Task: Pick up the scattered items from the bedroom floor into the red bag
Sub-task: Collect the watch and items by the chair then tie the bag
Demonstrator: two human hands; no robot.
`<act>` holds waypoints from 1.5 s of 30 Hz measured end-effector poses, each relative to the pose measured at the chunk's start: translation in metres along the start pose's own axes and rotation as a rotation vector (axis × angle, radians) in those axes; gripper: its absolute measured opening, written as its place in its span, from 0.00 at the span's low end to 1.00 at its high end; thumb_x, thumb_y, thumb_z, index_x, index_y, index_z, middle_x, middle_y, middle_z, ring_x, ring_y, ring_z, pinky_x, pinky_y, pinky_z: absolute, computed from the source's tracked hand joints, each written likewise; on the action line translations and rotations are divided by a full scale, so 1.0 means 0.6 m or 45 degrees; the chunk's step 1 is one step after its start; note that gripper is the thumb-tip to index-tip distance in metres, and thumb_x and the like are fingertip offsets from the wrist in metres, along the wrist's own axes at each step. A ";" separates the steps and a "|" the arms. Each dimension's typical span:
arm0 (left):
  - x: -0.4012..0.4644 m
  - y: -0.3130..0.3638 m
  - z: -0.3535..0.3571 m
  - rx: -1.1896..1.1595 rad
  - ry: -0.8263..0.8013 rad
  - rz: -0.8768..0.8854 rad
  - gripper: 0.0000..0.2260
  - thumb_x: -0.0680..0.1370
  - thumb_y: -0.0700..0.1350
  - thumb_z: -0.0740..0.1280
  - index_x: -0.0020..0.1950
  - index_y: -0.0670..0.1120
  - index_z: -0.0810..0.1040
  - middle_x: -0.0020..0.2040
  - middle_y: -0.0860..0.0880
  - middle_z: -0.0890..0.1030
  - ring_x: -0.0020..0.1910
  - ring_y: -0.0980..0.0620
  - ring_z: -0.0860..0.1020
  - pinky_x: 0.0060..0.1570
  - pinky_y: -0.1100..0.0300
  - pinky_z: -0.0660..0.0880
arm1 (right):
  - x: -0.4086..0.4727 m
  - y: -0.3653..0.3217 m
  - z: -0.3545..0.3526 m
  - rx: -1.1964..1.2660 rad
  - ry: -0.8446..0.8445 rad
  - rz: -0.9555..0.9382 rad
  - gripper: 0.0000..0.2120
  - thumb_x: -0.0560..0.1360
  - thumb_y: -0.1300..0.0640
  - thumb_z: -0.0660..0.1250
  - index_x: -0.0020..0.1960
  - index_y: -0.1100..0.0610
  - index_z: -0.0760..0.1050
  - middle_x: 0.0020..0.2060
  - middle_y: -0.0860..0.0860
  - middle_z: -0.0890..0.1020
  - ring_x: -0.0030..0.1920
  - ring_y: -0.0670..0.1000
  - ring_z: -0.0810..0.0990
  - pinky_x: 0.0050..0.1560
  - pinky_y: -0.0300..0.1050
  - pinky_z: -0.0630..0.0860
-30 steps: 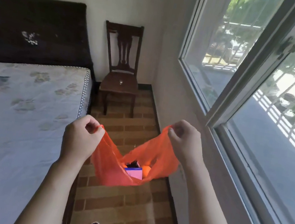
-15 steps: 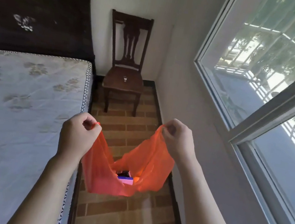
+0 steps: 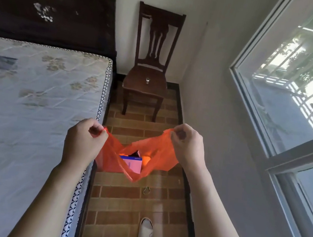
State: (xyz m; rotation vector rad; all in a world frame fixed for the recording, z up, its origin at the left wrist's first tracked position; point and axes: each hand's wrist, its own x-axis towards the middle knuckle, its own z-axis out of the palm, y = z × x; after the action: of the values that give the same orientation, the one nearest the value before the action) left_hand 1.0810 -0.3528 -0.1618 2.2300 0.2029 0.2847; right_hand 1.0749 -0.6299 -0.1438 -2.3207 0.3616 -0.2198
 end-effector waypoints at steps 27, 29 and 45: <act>-0.067 -0.126 0.228 0.164 -0.135 -0.345 0.08 0.71 0.40 0.71 0.37 0.52 0.78 0.39 0.58 0.82 0.41 0.58 0.80 0.43 0.56 0.77 | 0.071 0.296 0.163 -0.133 -0.359 0.123 0.02 0.74 0.56 0.69 0.42 0.51 0.79 0.35 0.43 0.82 0.38 0.42 0.79 0.34 0.36 0.72; -0.090 -0.125 0.207 0.146 -0.134 -0.311 0.08 0.71 0.40 0.71 0.37 0.52 0.78 0.39 0.58 0.82 0.41 0.60 0.80 0.43 0.57 0.76 | 0.039 0.281 0.147 -0.133 -0.325 0.115 0.02 0.74 0.56 0.69 0.43 0.51 0.80 0.35 0.43 0.82 0.38 0.41 0.79 0.35 0.36 0.72; -0.292 -0.140 -0.007 0.060 -0.151 0.053 0.09 0.71 0.40 0.73 0.36 0.51 0.76 0.37 0.56 0.80 0.38 0.55 0.79 0.41 0.52 0.79 | -0.243 0.160 0.049 -0.150 -0.008 0.057 0.03 0.74 0.55 0.69 0.44 0.50 0.81 0.34 0.39 0.80 0.37 0.42 0.79 0.37 0.38 0.72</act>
State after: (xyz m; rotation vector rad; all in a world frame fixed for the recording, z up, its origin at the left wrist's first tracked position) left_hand 0.9077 -0.3401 -0.2485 2.2917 0.1005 0.1708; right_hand 0.9265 -0.6275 -0.2404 -2.4257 0.4331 -0.1735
